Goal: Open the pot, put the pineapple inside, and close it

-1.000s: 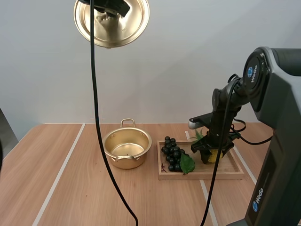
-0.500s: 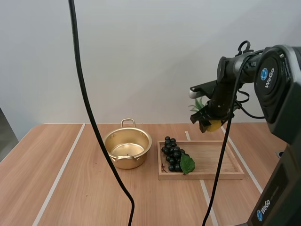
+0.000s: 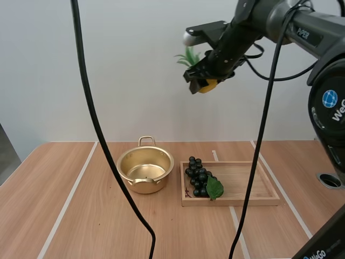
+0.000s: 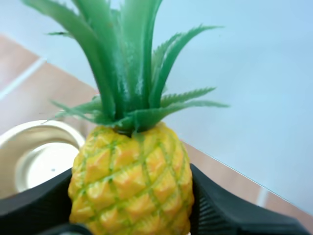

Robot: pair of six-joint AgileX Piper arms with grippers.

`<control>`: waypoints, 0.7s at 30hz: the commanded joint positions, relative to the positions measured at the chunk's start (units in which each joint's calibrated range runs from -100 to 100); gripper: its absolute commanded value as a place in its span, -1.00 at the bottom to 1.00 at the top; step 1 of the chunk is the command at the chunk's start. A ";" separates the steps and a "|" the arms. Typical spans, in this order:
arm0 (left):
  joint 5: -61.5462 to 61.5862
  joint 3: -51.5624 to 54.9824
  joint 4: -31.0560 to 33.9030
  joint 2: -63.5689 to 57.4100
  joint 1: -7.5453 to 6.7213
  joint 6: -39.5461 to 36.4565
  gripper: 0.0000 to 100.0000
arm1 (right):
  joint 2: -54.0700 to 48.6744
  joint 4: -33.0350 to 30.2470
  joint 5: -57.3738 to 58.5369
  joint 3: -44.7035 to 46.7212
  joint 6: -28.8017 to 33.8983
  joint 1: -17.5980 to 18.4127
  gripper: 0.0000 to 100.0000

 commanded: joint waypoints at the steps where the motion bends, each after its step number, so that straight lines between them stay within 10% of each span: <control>1: -0.76 -0.33 -0.10 -0.12 -0.15 -0.56 -1.00 | 0.95 1.53 2.10 -0.47 -1.46 3.44 -1.00; 21: 9.88 -0.33 2.50 -0.16 -0.15 -0.40 -1.00 | 20.65 -3.23 5.00 -0.47 -1.55 11.70 -1.00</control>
